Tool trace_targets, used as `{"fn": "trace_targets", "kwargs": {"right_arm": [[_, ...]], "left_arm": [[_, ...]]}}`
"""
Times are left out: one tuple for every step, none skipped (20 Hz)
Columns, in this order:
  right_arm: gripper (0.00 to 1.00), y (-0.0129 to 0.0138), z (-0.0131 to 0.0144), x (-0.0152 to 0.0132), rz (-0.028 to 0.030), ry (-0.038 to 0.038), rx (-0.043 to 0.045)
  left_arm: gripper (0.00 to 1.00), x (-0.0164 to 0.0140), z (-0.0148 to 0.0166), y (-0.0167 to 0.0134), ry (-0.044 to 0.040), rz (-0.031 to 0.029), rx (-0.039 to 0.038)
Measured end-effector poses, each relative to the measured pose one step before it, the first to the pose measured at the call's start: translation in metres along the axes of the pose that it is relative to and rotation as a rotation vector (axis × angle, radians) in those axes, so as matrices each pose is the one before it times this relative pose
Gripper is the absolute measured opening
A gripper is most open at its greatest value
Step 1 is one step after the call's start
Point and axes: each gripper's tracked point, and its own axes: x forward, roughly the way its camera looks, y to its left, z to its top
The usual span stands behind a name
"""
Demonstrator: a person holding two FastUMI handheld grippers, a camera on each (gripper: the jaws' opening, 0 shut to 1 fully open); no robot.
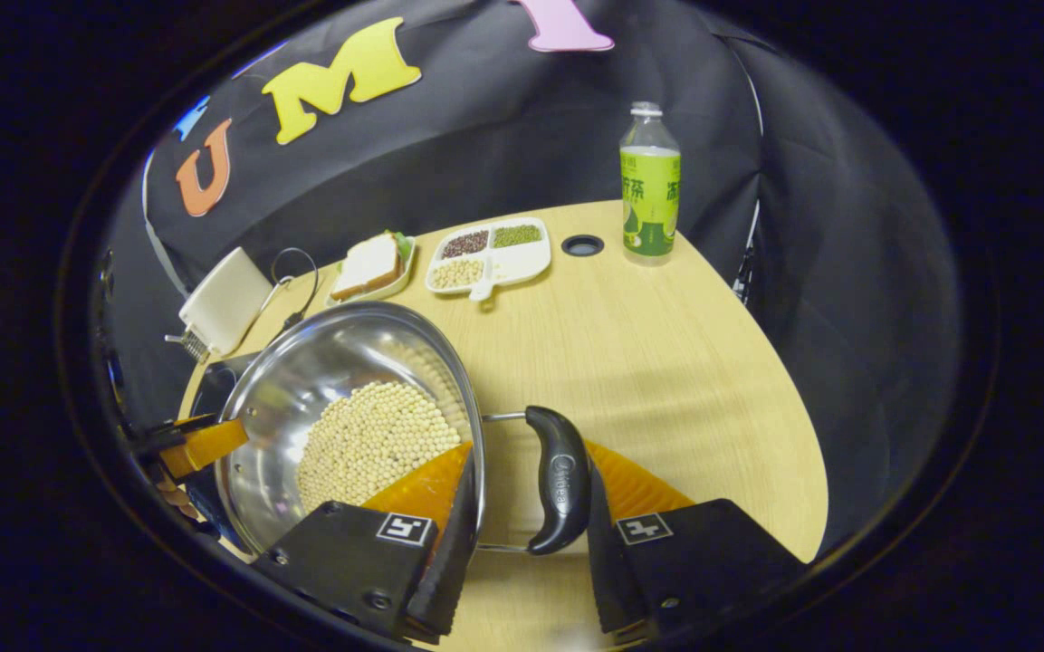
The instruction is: First push the handle of the pot to place it horizontally, then grasp the pot with both hands and set it on the induction cooktop.
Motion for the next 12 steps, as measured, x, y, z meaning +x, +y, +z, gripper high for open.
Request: {"fn": "trace_targets", "kwargs": {"right_arm": [[0.59, 0.00226, 0.00266, -0.00869, -0.00501, -0.01241, -0.00305], [0.59, 0.00262, 0.00376, -0.00957, -0.00572, -0.01198, -0.00628], [0.59, 0.00345, 0.00341, -0.00711, -0.0054, -0.01015, -0.00854], [0.58, 0.00411, 0.00393, -0.008, -0.00413, -0.00961, -0.00684], [0.59, 0.00548, 0.00254, -0.00701, -0.00574, -0.00599, -0.00723], [0.59, 0.00535, 0.00325, -0.00714, -0.00437, -0.00278, -0.00915], [0.59, 0.00535, 0.00208, -0.00729, -0.00349, -0.00406, -0.00498], [0.59, 0.00487, 0.0032, -0.00613, -0.00083, -0.00486, -0.00412], [0.59, 0.00461, 0.00239, -0.00574, 0.003, -0.00763, 0.00102], [0.59, 0.00507, 0.0016, -0.0065, 0.00343, -0.00135, 0.00155], [0.59, 0.00656, 0.00141, -0.00737, 0.00538, -0.00454, 0.00377], [0.59, 0.00614, 0.00224, -0.0067, 0.00437, -0.00526, -0.0039]], "left_arm": [[0.56, -0.00525, 0.00406, 0.00052, -0.01236, -0.0065, -0.0034], [0.57, -0.0066, 0.00281, 0.00067, -0.00543, -0.00743, -0.00307], [0.56, -0.00666, 0.00387, 0.00177, -0.00826, -0.00504, -0.00078], [0.56, -0.00596, 0.00497, 0.00297, -0.01198, -0.00183, 0.00467], [0.56, -0.00483, 0.00412, 0.00329, -0.0071, -0.00065, 0.00501], [0.57, -0.00579, 0.00195, 0.00377, -0.00035, -0.0016, -0.00372], [0.56, -0.00515, 0.00278, 0.00337, -0.00401, -0.0022, -0.00405], [0.56, -0.00599, 0.00361, 0.0034, -0.00585, -0.00219, -0.00146], [0.56, -0.00746, 0.00444, 0.00296, -0.00889, 0.00193, -0.00021], [0.56, -0.00725, 0.00651, 0.00386, -0.01178, 0.00238, 0.00577], [0.56, -0.0073, 0.00451, 0.00366, -0.00669, 0.00547, 0.00367], [0.56, -0.00655, 0.00599, 0.00442, -0.01324, 0.00434, 0.00736]]}}
